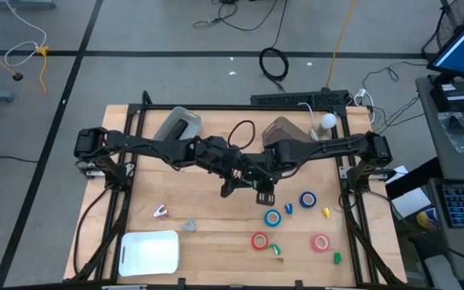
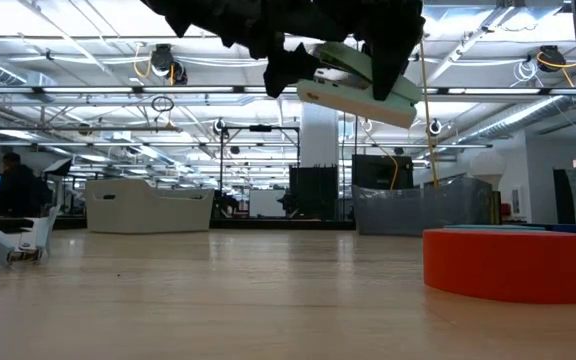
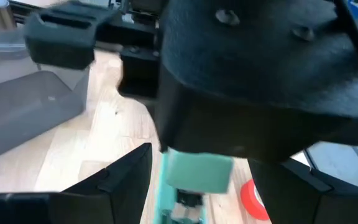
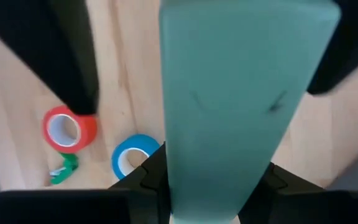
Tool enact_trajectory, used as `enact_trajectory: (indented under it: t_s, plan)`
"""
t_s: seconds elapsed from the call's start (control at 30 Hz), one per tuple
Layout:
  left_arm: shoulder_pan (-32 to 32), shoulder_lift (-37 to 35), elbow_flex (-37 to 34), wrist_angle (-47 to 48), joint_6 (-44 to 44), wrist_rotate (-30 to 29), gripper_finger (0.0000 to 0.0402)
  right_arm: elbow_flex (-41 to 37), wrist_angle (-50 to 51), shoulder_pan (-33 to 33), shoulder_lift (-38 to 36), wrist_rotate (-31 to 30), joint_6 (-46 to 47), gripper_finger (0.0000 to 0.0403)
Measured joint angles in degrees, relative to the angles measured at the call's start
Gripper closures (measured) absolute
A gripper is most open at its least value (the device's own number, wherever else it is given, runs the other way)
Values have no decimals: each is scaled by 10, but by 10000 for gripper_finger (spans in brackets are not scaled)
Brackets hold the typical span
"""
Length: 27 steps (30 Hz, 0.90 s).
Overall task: Pick and place Stapler, Stapler remover, tape
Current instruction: Put the green stapler into the gray bin
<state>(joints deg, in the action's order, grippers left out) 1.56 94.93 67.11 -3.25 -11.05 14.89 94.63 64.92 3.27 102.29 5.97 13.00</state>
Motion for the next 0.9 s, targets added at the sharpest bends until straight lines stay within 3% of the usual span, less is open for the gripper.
enact_trajectory:
  t_s: [0.27,0.67,0.9]
  plan:
    - [0,0,0,0,3,-14,136,0,-10,0,1,2,0,291]
    - [0,0,0,11,26,5,269,-1,-14,0,2,-3,4,291]
    - [0,0,1,14,30,5,272,-1,-14,0,2,-3,3,291]
